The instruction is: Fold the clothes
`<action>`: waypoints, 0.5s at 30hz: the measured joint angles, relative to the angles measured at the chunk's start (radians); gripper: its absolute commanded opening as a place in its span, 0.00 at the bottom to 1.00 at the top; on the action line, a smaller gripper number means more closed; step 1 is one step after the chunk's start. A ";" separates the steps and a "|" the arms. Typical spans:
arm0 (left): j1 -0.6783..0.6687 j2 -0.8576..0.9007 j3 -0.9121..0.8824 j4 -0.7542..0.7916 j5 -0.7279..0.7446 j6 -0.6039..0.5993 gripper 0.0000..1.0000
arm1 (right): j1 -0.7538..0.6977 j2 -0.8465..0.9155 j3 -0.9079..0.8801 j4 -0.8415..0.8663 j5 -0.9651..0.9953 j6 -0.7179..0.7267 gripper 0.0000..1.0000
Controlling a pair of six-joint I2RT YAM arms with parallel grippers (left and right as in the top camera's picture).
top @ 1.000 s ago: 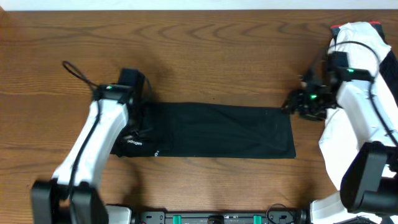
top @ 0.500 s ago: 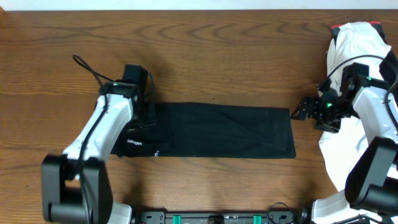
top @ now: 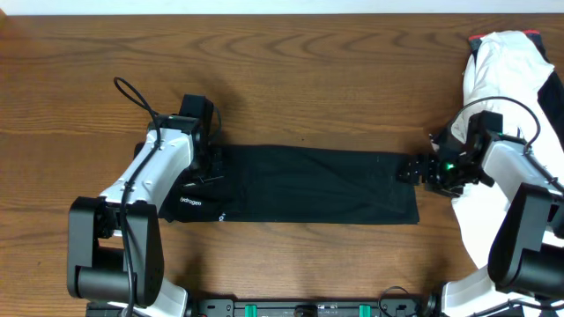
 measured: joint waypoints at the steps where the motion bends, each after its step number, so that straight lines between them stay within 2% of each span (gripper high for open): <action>1: 0.000 0.000 0.000 0.000 0.000 0.000 0.06 | 0.010 -0.005 -0.013 0.020 -0.016 -0.002 0.78; 7: 0.000 0.000 0.000 0.000 0.000 0.011 0.06 | 0.071 -0.014 -0.054 0.077 -0.069 -0.002 0.63; 15: 0.000 0.000 0.000 -0.001 0.000 0.015 0.06 | 0.082 -0.014 -0.057 0.070 -0.044 0.030 0.55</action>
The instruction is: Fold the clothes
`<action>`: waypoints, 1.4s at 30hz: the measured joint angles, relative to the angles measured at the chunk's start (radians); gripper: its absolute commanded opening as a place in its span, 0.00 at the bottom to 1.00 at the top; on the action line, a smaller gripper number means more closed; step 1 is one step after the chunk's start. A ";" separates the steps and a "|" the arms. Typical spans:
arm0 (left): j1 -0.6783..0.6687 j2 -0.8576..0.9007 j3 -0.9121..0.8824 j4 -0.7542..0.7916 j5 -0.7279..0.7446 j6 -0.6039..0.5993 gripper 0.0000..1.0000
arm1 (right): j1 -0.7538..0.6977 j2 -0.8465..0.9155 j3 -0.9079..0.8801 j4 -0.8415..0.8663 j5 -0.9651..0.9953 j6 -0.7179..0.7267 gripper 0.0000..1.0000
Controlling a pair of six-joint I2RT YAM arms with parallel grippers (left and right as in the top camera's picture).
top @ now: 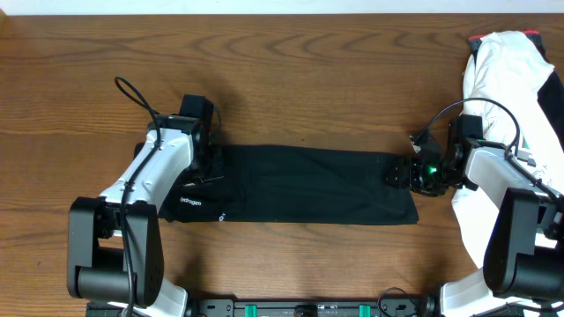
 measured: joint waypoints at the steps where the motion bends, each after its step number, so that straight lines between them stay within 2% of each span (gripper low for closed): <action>1: 0.000 0.000 0.000 0.000 0.000 0.000 0.06 | 0.000 0.000 0.000 -0.001 0.003 0.002 0.52; 2: 0.000 0.000 0.000 0.000 0.000 0.000 0.06 | 0.000 0.000 0.000 -0.002 0.006 0.003 0.48; 3: 0.000 0.000 0.000 0.000 0.000 0.000 0.06 | 0.000 0.000 0.000 -0.003 0.016 0.006 0.39; 4: 0.000 0.000 0.000 0.000 0.000 0.000 0.06 | 0.000 0.000 -0.001 -0.006 0.027 0.011 0.24; 6: 0.000 0.000 0.000 0.000 0.000 0.000 0.06 | 0.002 0.005 -0.008 -0.011 0.055 0.016 0.01; 13: 0.000 0.000 0.002 -0.013 0.000 0.018 0.06 | 0.002 0.017 0.001 -0.047 0.068 0.023 0.01; 19: 0.002 -0.028 0.041 -0.084 0.000 0.031 0.06 | 0.001 0.041 0.079 -0.144 0.130 0.024 0.01; 26: 0.003 -0.193 0.122 -0.182 0.000 0.033 0.06 | -0.031 0.043 0.272 -0.305 0.344 0.031 0.01; 32: 0.003 -0.361 0.156 -0.205 0.000 0.034 0.07 | -0.073 0.043 0.415 -0.387 0.462 0.038 0.01; 38: 0.003 -0.500 0.157 -0.211 0.000 0.034 0.07 | -0.052 0.043 0.456 -0.455 0.416 0.039 0.01; 42: 0.003 -0.561 0.158 -0.212 0.000 0.034 0.08 | 0.016 0.043 0.456 -0.476 0.329 0.042 0.01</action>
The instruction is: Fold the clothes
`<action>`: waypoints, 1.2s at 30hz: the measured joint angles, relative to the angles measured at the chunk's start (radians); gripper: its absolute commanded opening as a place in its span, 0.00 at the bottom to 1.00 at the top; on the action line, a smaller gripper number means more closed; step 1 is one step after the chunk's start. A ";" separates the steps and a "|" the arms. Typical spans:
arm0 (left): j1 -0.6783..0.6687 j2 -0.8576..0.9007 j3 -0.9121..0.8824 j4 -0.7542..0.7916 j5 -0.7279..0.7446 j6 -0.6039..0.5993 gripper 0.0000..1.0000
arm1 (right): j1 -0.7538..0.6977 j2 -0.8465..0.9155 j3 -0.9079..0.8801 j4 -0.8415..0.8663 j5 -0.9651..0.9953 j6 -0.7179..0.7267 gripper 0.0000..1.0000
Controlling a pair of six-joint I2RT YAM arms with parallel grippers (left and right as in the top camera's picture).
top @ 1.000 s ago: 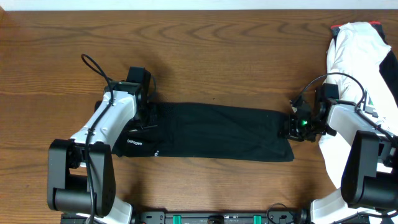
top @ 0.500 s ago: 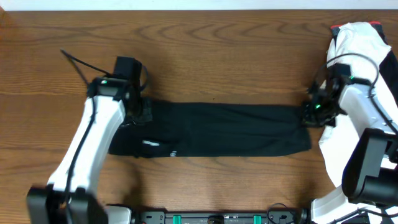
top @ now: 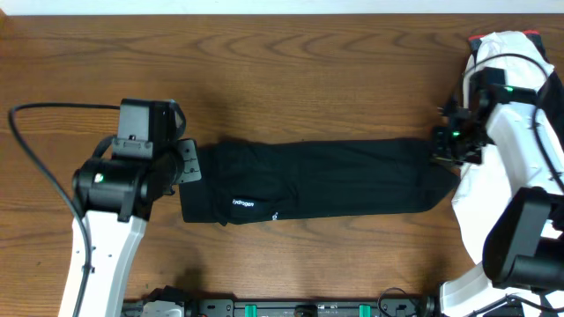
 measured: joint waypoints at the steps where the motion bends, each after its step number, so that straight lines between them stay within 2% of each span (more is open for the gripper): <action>1: 0.000 -0.009 0.000 -0.002 0.000 0.000 0.08 | 0.026 0.000 0.000 -0.002 -0.033 0.000 0.01; 8: 0.000 -0.022 0.000 -0.021 0.000 0.000 0.08 | 0.200 0.000 0.000 0.007 -0.238 0.012 0.01; 14: 0.000 -0.022 0.000 -0.021 0.000 0.000 0.08 | 0.370 0.000 0.000 0.101 -0.336 0.080 0.02; 22: 0.000 -0.022 0.000 -0.036 0.000 0.000 0.08 | 0.551 0.000 0.000 0.230 -0.364 0.211 0.06; 32: 0.000 -0.022 0.000 -0.040 0.000 0.000 0.08 | 0.637 0.000 0.000 0.261 -0.333 0.305 0.06; 33: 0.000 -0.022 0.000 -0.040 0.000 0.001 0.08 | 0.641 0.000 0.000 0.266 -0.332 0.312 0.07; 34: 0.000 -0.022 0.000 -0.040 0.000 0.001 0.08 | 0.643 0.000 0.000 0.269 -0.332 0.320 0.14; 36: 0.000 -0.022 0.000 -0.040 0.000 0.001 0.08 | 0.647 0.000 0.000 0.277 -0.333 0.346 0.44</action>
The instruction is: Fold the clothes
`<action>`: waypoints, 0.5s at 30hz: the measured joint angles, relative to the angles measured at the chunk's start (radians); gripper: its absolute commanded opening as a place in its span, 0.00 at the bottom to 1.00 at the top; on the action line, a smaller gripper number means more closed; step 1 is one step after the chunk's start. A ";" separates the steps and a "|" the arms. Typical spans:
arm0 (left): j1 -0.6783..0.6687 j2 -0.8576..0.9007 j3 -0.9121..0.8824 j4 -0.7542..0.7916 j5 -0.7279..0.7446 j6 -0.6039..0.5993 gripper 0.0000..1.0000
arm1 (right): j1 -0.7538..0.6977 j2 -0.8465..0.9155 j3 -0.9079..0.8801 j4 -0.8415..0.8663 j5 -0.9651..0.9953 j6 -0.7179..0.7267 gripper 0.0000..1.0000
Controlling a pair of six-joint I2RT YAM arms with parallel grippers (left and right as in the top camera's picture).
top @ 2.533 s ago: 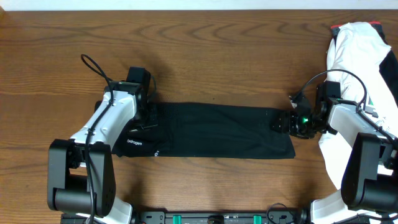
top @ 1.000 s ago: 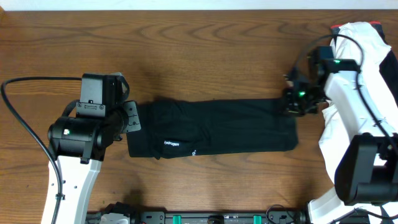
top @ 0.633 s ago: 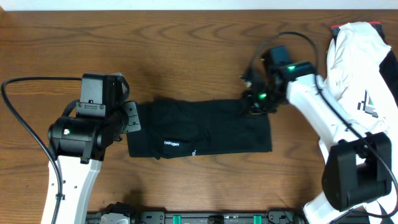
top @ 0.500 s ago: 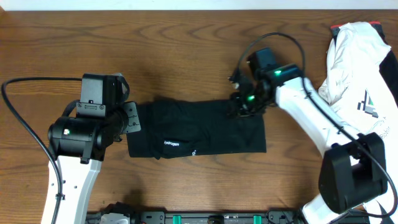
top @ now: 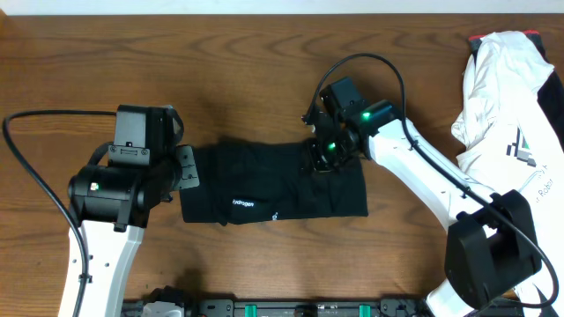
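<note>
A black garment (top: 264, 189) lies across the middle of the table, its right end doubled back over itself so that it ends near the centre right. My right gripper (top: 321, 158) is down on that folded-over end at the garment's upper edge, shut on the cloth. My left gripper (top: 187, 167) hovers at the garment's left edge; its fingers show only as a grey plate, so its state is unclear. A small white label (top: 243, 203) shows on the lower left of the garment.
A heap of white clothes (top: 502, 88) with a bit of red at its top lies at the far right edge of the table. The left arm's black cable (top: 53, 119) loops out to the left. Brown wooden tabletop (top: 264, 70) surrounds the garment.
My right gripper has moved from the garment's far right end to over its middle, bringing that end along. The garment is now about two thirds as long. The left arm barely moved.
First the garment lay flat and long, with a gripper at each end. The right gripper then moved slightly inward on the right end. Later the garment lay shifted to the right, the left arm reared back. Now the right end is folded leftward over the middle.
</note>
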 measured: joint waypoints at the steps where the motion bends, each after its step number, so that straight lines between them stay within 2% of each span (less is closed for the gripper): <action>1: 0.000 0.000 0.000 0.000 0.000 0.000 0.08 | 0.002 0.000 0.000 0.005 -0.002 0.003 0.48; 9: 0.000 0.000 0.000 0.000 0.000 0.001 0.08 | 0.000 0.000 0.000 0.096 -0.077 -0.032 0.48; 13: 0.000 0.000 0.000 -0.005 0.000 0.002 0.08 | -0.056 0.000 0.000 0.071 -0.081 -0.061 0.35; 15: 0.000 0.000 0.000 -0.005 0.000 0.002 0.08 | -0.107 0.000 0.000 0.025 -0.059 -0.060 0.21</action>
